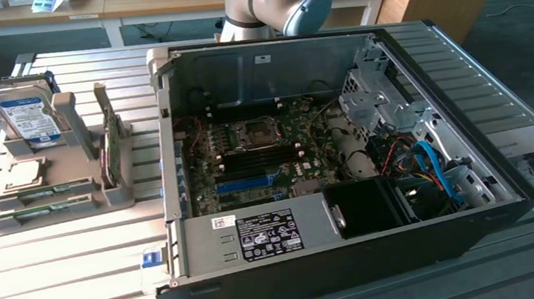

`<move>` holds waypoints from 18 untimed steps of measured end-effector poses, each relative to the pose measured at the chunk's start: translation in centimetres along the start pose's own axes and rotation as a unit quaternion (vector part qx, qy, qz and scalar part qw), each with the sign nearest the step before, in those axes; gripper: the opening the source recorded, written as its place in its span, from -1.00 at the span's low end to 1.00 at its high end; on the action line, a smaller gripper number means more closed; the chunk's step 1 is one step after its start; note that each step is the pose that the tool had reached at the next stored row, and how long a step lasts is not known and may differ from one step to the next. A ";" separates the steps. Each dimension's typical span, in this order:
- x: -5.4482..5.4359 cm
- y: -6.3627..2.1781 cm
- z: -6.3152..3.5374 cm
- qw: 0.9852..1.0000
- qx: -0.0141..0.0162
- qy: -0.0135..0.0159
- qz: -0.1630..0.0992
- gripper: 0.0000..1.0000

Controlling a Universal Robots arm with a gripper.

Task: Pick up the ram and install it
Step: 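Pick up the ram and move it above insertion slot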

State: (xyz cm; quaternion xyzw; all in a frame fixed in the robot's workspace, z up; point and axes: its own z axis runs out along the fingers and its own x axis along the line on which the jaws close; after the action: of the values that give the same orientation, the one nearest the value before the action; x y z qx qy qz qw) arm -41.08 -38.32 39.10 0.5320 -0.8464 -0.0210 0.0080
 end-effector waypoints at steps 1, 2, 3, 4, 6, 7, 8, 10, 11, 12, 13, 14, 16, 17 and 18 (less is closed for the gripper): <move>0.0 0.00 0.00 1.000 0.000 0.000 -0.009 -0.79; 0.0 0.00 0.00 1.000 0.000 0.001 -0.018 -0.79; 0.0 0.00 0.00 1.000 0.000 0.001 -0.028 -0.79; 0.0 0.00 0.00 0.999 0.000 0.002 -0.037 -0.79; 0.0 0.00 0.00 0.998 -0.001 0.002 -0.055 -0.79; 0.0 0.00 0.00 0.998 -0.001 0.003 -0.064 -0.79; 0.0 0.00 0.00 0.997 -0.001 0.003 -0.073 -0.79; 0.0 0.00 0.00 0.996 -0.001 0.004 -0.091 -0.79; 0.0 0.00 0.00 0.995 -0.001 0.004 -0.100 -0.79; 0.0 0.00 0.00 0.994 -0.001 0.005 -0.109 -0.79; 0.0 0.00 0.00 0.993 -0.001 0.005 -0.118 -0.79; 0.0 0.00 0.00 0.992 -0.001 0.006 -0.127 -0.79; 0.0 0.00 0.00 0.989 -0.001 0.006 -0.145 -0.79; 0.0 0.00 0.00 0.988 -0.001 0.007 -0.154 -0.79; 0.0 0.00 0.00 0.987 -0.001 0.007 -0.163 -0.79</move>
State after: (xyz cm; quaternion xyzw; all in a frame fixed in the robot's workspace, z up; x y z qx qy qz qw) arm -41.08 -38.32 39.10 0.6629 -0.7484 -0.0195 0.0113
